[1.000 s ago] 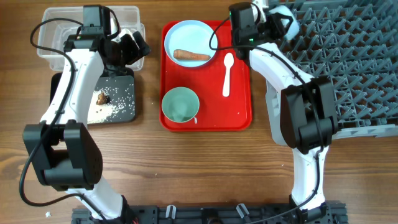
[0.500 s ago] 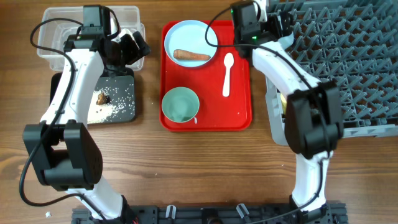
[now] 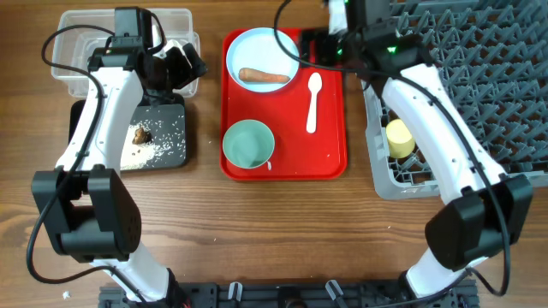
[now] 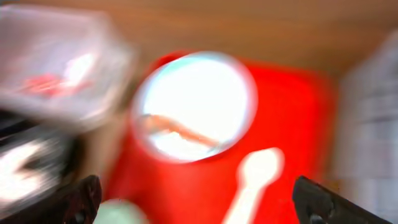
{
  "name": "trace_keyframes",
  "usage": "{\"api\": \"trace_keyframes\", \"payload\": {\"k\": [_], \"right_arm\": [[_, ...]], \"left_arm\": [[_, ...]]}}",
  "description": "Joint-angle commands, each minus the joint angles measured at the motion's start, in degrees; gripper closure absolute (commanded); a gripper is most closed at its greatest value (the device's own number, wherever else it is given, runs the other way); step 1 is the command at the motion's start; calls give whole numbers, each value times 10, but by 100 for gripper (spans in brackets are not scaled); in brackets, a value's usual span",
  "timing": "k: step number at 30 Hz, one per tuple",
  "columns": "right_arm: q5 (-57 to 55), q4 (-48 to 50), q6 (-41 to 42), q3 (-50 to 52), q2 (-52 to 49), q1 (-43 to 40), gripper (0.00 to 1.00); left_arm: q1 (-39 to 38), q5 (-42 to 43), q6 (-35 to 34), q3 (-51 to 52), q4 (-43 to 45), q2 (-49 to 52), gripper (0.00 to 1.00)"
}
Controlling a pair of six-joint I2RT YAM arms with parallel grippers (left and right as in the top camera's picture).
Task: Sort waste into correct bins and load items into the dishwasher rack
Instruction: 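Reach the right gripper back to the green bowl and grasp it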
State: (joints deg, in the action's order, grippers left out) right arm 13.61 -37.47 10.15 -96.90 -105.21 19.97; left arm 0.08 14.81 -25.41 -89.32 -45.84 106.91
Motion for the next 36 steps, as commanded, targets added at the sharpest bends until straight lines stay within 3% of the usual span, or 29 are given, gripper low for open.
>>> {"api": "trace_keyframes", "payload": {"k": [1,5,9,17,21,31,35,36], "right_arm": [[198,-12,83,47,-39,41,4],[130,-17,163,95,-68,95,23],[35,-41,253,129,-80,129,33],[6,-24,278,166,-97,134,45],[3,-21,289,166,-101,134,62],[6,-16,309,165,-127,132,67],[6,-14,319,165,-128,129,96],[9,-14,319,165,-128,129,96]], "left_arm": [[2,-3,1,-4,1,-12,0],[2,-3,1,-4,1,-12,0],[2,-3,1,-4,1,-12,0],[2,-3,1,-4,1,-12,0],[2,-3,1,-4,1,-12,0],[2,-3,1,-4,1,-12,0],[2,-3,1,-4,1,-12,0],[2,-3,1,-4,1,-12,0]]}}
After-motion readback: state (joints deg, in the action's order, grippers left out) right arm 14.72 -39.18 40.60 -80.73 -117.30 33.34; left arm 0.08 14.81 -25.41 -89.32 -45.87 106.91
